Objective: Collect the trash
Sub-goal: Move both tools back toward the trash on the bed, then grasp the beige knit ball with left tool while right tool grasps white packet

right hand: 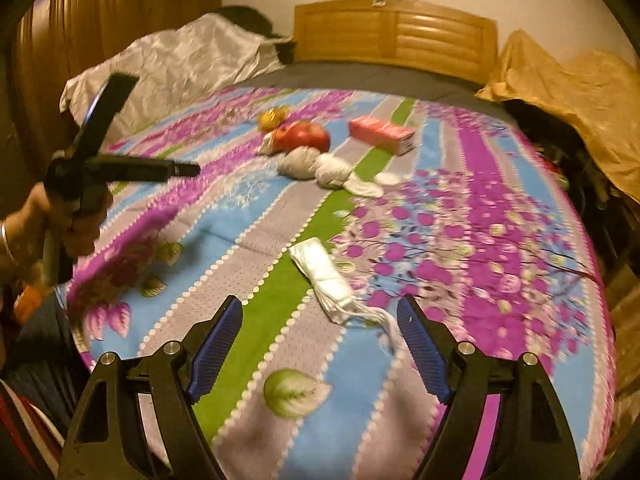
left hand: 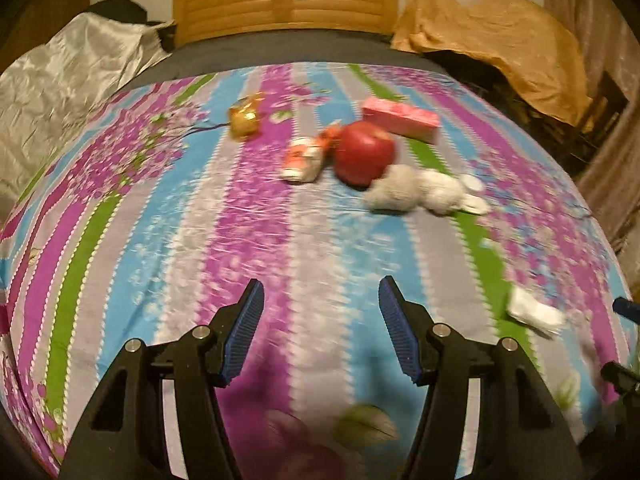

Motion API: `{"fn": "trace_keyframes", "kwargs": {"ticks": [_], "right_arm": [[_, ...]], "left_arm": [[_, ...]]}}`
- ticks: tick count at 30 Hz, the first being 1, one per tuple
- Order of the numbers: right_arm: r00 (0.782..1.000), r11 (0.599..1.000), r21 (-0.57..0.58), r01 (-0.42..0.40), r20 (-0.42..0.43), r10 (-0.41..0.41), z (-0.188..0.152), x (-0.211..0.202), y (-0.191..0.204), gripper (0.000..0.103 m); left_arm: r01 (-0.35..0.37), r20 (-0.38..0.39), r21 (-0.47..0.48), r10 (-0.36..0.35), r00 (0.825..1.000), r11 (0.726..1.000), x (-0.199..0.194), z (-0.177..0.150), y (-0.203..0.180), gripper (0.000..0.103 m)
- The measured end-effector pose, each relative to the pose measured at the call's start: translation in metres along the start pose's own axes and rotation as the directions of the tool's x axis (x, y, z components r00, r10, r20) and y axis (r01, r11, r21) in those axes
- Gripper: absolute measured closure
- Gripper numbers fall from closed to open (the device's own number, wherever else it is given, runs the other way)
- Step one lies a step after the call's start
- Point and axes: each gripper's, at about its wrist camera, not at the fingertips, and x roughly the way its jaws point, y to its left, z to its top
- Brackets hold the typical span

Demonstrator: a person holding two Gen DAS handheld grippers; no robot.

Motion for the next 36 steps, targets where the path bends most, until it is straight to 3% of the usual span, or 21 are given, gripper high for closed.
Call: {"fn": "trace_keyframes", "kwargs": {"ticks": [4, 7, 13, 16, 19, 22, 26, 27, 28, 29, 31, 36], "right_arm": [[1.0, 1.0, -0.016, -0.008, -0.023, 0.008, 0.007, 0.025, -0.005, 0.023], [0.999, 0.999, -0.033, -0.015, -0.033, 0.014, 0.013, 0.039, -0.009, 0.023], [0.997, 0.998, -0.048, -0.027, -0.07, 0.023, 0.021, 0.064, -0.017, 0.025], [0.996, 0.998, -0.057, -0.027, -0.09, 0.022, 0.024, 0.076, -0.021, 0.029], [0.993, 0.997, -0.066, -0.036, -0.117, 0.028, 0.023, 0.087, -0.023, 0.036], [0.988, 0.997, -0.065, -0.046, -0.148, 0.036, 0.02, 0.097, -0.023, 0.051], [0.987, 0.997, -0.047, -0.058, -0.155, 0.05, 0.016, 0.101, -0.024, 0.061], [0.986, 0.997, -0.036, -0.069, -0.153, 0.062, 0.016, 0.1, -0.024, 0.067], [0.986, 0.997, -0.03, -0.069, -0.153, 0.064, 0.016, 0.101, -0.024, 0.07], [0.987, 0.998, -0.029, -0.062, -0.15, 0.057, 0.016, 0.1, -0.024, 0.071], [0.988, 0.998, -0.022, -0.063, -0.144, 0.059, 0.015, 0.098, -0.023, 0.073], [0.993, 0.998, 0.028, -0.064, -0.092, 0.067, 0.015, 0.076, -0.02, 0.074]], "left_arm": [[-0.03, 0.001, -0.015, 0.03, 1.0, 0.999, 0.013, 0.01, 0.018, 0.046], [0.015, -0.008, -0.032, -0.015, 1.0, 0.999, 0.019, 0.016, 0.023, 0.046], [0.053, -0.008, 0.031, -0.053, 0.999, 0.998, 0.032, 0.024, 0.005, 0.046], [0.118, -0.023, 0.037, -0.117, 0.993, 0.992, 0.04, 0.032, -0.003, 0.046], [0.178, -0.035, 0.118, -0.175, 0.984, 0.977, 0.053, 0.044, -0.028, 0.046], [0.216, -0.045, 0.164, -0.212, 0.976, 0.962, 0.07, 0.058, -0.05, 0.046], [0.222, -0.076, 0.164, -0.212, 0.974, 0.961, 0.104, 0.071, -0.064, 0.046], [0.225, -0.088, 0.154, -0.213, 0.973, 0.962, 0.112, 0.073, -0.065, 0.046], [0.237, -0.104, 0.137, -0.224, 0.969, 0.962, 0.12, 0.075, -0.065, 0.049], [0.258, -0.121, 0.12, -0.244, 0.962, 0.959, 0.127, 0.075, -0.065, 0.064], [0.272, -0.129, 0.131, -0.256, 0.958, 0.953, 0.13, 0.072, -0.065, 0.073], [0.27, -0.079, 0.089, -0.264, 0.961, 0.959, 0.093, 0.056, -0.045, 0.076]]}}
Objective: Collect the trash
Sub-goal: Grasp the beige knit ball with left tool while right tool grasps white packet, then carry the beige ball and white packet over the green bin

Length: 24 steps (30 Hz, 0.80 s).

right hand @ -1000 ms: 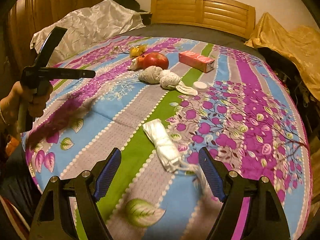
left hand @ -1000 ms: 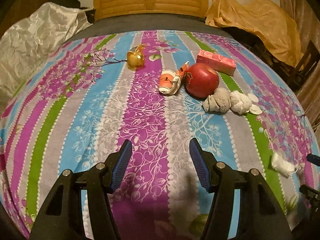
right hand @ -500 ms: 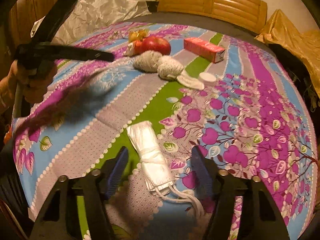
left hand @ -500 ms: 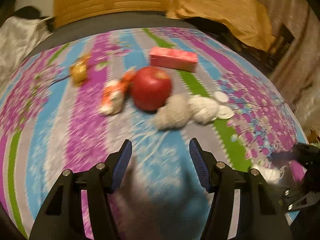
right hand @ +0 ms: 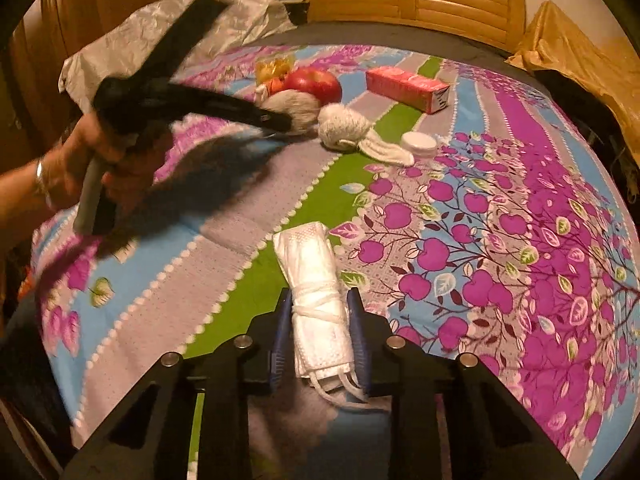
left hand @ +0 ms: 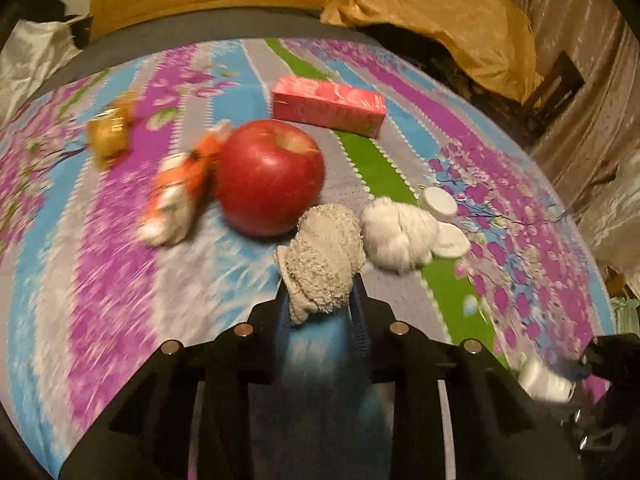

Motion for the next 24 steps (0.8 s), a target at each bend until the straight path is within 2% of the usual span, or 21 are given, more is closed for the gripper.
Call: {"fn": "trace_keyframes", "kwargs": {"ticks": [7, 11, 15, 20, 24], "right_arm": [[0.997, 0.996, 0.087, -0.003, 0.082, -0.005, 0.0, -0.054, 0.018, 0.074], [0.991, 0.988, 0.157, 0.002, 0.13, -0.022, -0.001, -0.091, 0.023, 0.074], [0.984, 0.976, 0.217, 0.018, 0.169, -0.056, -0.003, -0.133, 0.02, 0.074], [0.969, 0.961, 0.265, 0.078, 0.206, -0.135, -0.009, -0.186, 0.008, 0.074], [0.945, 0.94, 0.31, 0.145, 0.237, -0.223, -0.018, -0.234, -0.011, 0.074]], "left_arm": [[-0.039, 0.0, -0.045, 0.039, 0.999, 0.998, -0.078, -0.057, 0.001, 0.076], [-0.056, 0.028, -0.022, 0.057, 0.998, 0.998, -0.106, -0.066, -0.023, 0.076], [-0.047, 0.076, 0.014, 0.046, 0.996, 0.999, -0.127, -0.06, -0.057, 0.076], [-0.021, 0.136, 0.074, 0.011, 0.991, 0.997, -0.145, -0.037, -0.105, 0.076], [-0.012, 0.159, 0.138, -0.01, 0.987, 0.99, -0.153, -0.021, -0.15, 0.076]]}}
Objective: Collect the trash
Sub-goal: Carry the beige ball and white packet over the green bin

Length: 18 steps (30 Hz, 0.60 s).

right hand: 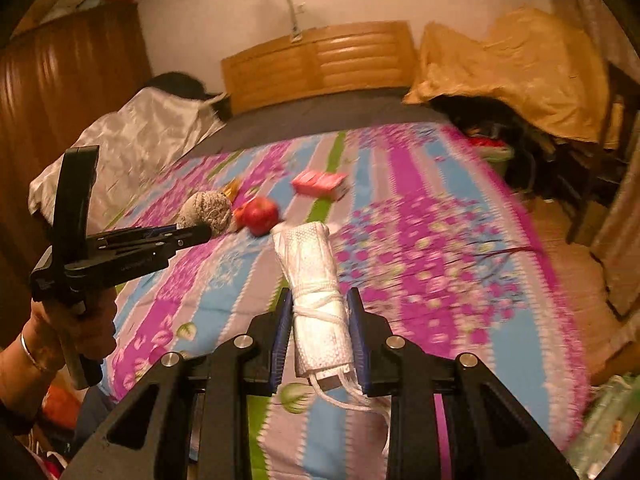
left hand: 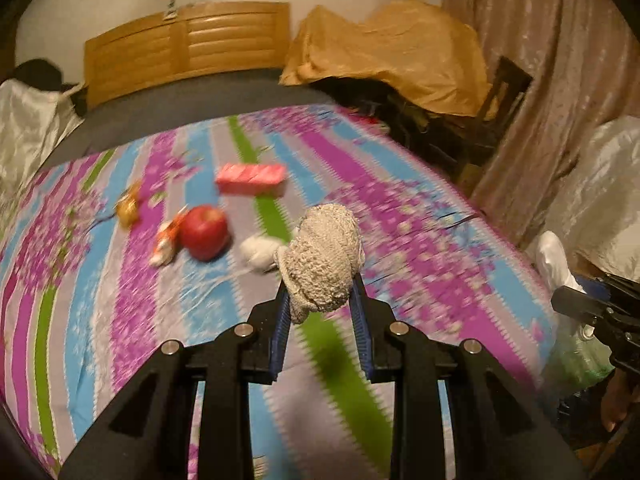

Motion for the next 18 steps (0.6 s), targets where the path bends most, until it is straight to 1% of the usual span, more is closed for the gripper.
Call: {"fn": "trace_keyframes", "kwargs": {"ticks": [5, 8, 10, 13, 14, 15, 17, 18], "right_arm": [[0.995, 0.995, 0.038, 0.089, 0.051, -0.091, 0.008, -0.049, -0.036, 0.074], [0.983, 0.986, 0.066, 0.155, 0.085, -0.16, 0.012, -0.082, -0.06, 0.074], [0.973, 0.975, 0.105, 0.198, 0.104, -0.209, 0.011, -0.107, -0.083, 0.074], [0.956, 0.956, 0.153, 0.251, 0.115, -0.27, 0.007, -0.136, -0.111, 0.074], [0.951, 0.949, 0.173, 0.264, 0.116, -0.286, 0.005, -0.145, -0.121, 0.074], [0.942, 0.937, 0.199, 0.288, 0.117, -0.314, 0.002, -0.159, -0.135, 0.074], [0.93, 0.92, 0.227, 0.319, 0.112, -0.35, -0.003, -0.175, -0.154, 0.074], [0.92, 0.906, 0.247, 0.344, 0.107, -0.378, -0.007, -0.186, -0.166, 0.074]], "left_arm": [[0.03, 0.035, 0.096, -0.034, 0.999, 0.995, -0.002, 0.027, -0.06, 0.076], [0.06, 0.045, 0.154, -0.067, 0.997, 0.986, 0.0, 0.041, -0.099, 0.076], [0.078, 0.05, 0.188, -0.089, 0.995, 0.979, 0.002, 0.048, -0.123, 0.076], [0.105, 0.055, 0.227, -0.12, 0.991, 0.968, 0.005, 0.058, -0.155, 0.076], [0.12, 0.058, 0.246, -0.138, 0.989, 0.962, 0.006, 0.063, -0.171, 0.076], [0.127, 0.059, 0.256, -0.147, 0.987, 0.958, 0.006, 0.064, -0.179, 0.076], [0.154, 0.057, 0.286, -0.177, 0.982, 0.946, 0.008, 0.07, -0.207, 0.076], [0.166, 0.055, 0.299, -0.19, 0.98, 0.94, 0.01, 0.071, -0.218, 0.076]]}}
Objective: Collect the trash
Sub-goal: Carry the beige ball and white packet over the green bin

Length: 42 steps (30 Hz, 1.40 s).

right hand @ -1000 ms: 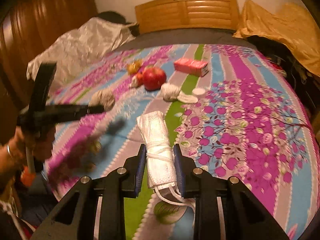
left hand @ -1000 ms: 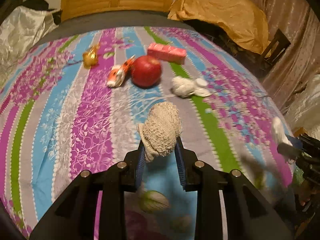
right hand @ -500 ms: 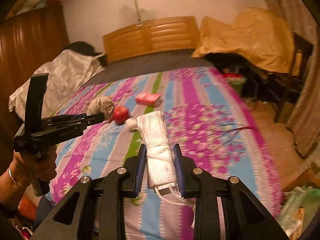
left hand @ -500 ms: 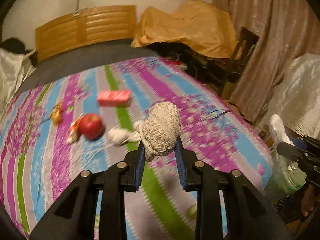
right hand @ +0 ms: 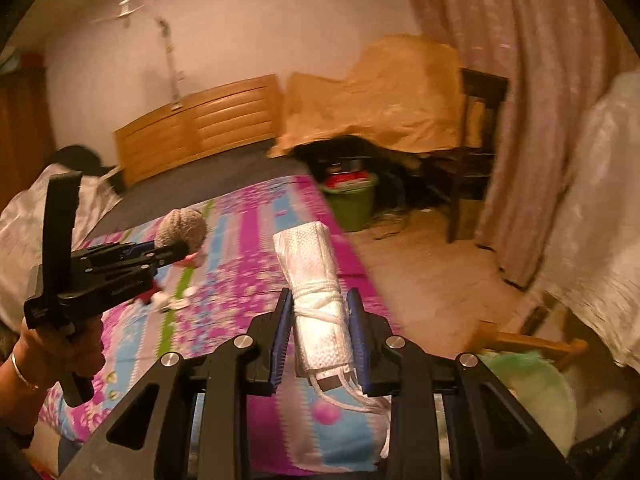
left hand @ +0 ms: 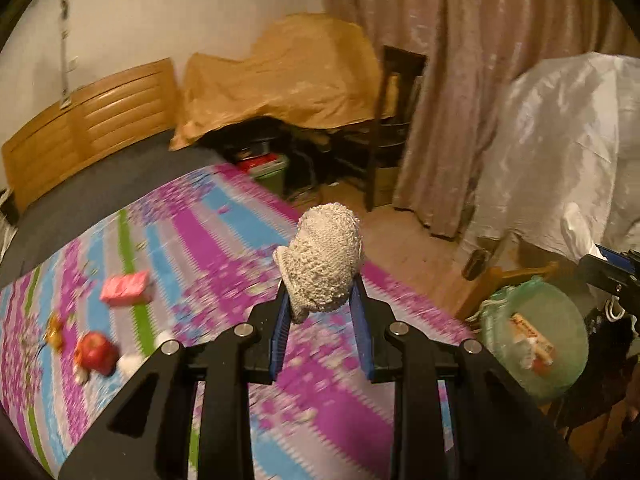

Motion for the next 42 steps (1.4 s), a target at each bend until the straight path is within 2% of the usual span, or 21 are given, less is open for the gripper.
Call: {"fn": "trace_keyframes", "kwargs": {"ticks": [5, 9, 17, 25, 35, 38, 42], "right_arm": [[0.993, 0.989, 0.094, 0.115, -0.011, -0.115, -0.004, -0.023, -0.072, 0.074], [0.977, 0.964, 0.162, 0.212, -0.034, -0.209, -0.015, -0.04, -0.127, 0.074], [0.942, 0.904, 0.266, 0.334, -0.089, -0.322, -0.05, -0.06, -0.199, 0.074], [0.921, 0.871, 0.3, 0.388, -0.14, -0.362, -0.08, -0.06, -0.215, 0.074], [0.915, 0.847, 0.345, 0.403, -0.182, -0.361, -0.107, -0.06, -0.232, 0.074], [0.914, 0.844, 0.353, 0.403, -0.197, -0.355, -0.116, -0.056, -0.235, 0.074], [0.915, 0.842, 0.361, 0.401, -0.215, -0.343, -0.127, -0.05, -0.239, 0.074]], "left_arm": [[0.061, 0.005, 0.095, -0.062, 0.998, 0.994, 0.019, 0.021, -0.062, 0.076], [0.111, 0.001, 0.16, -0.113, 0.994, 0.981, 0.032, 0.029, -0.108, 0.076], [0.189, -0.032, 0.264, -0.187, 0.982, 0.946, 0.055, 0.036, -0.181, 0.076], [0.249, -0.087, 0.342, -0.233, 0.969, 0.906, 0.072, 0.031, -0.238, 0.076], [0.309, -0.164, 0.409, -0.264, 0.951, 0.859, 0.089, 0.011, -0.284, 0.076], [0.334, -0.201, 0.421, -0.273, 0.941, 0.843, 0.097, 0.0, -0.291, 0.076], [0.389, -0.271, 0.422, -0.295, 0.916, 0.819, 0.108, -0.017, -0.295, 0.076]]}}
